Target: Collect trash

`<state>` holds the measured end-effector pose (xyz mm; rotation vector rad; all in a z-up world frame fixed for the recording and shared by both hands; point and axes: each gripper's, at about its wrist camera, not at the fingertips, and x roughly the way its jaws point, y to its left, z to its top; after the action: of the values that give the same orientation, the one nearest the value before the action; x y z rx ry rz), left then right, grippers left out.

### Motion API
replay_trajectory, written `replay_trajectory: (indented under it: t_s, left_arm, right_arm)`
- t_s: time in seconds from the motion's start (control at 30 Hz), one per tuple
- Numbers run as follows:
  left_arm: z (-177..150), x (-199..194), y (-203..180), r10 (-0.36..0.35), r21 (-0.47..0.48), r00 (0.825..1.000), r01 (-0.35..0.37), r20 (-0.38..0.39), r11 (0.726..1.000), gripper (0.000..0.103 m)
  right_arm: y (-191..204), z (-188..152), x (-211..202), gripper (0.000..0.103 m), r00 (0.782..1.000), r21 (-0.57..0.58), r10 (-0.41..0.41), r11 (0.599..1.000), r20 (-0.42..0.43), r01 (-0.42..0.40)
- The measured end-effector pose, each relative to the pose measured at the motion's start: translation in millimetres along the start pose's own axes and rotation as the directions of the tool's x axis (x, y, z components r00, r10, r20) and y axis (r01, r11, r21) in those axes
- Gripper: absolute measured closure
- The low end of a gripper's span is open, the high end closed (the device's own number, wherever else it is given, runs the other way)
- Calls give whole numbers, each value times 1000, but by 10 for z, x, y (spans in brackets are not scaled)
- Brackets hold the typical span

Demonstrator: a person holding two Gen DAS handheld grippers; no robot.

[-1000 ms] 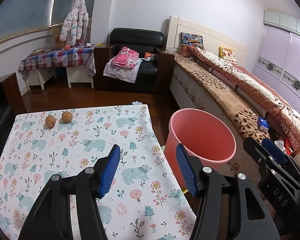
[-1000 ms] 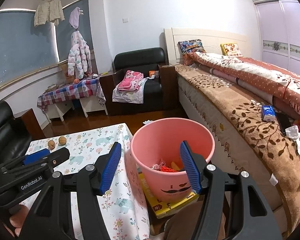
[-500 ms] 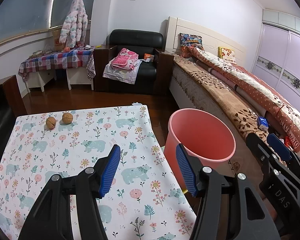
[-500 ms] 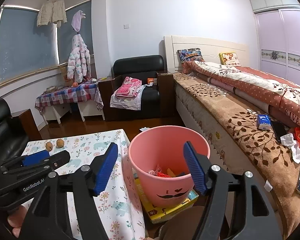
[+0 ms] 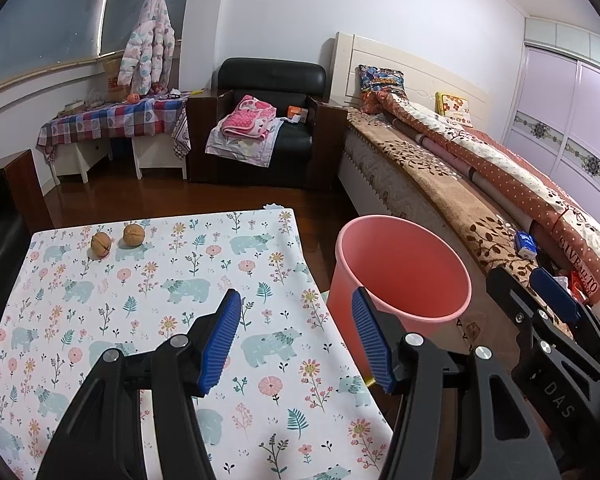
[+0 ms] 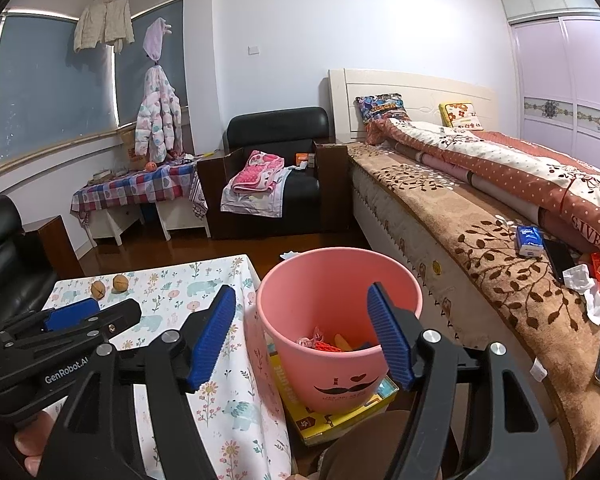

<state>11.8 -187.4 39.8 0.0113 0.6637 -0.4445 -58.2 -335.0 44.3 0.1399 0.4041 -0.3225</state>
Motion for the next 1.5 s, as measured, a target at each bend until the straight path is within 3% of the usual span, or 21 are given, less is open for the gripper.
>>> replay_trajectory:
  t_s: [1.5]
  left_arm:
    - [-89, 117, -4, -5, 24, 1000, 6, -29, 1000, 46]
  right_arm:
    - [-8, -104, 144, 35, 1000, 27, -2, 1000, -23, 3]
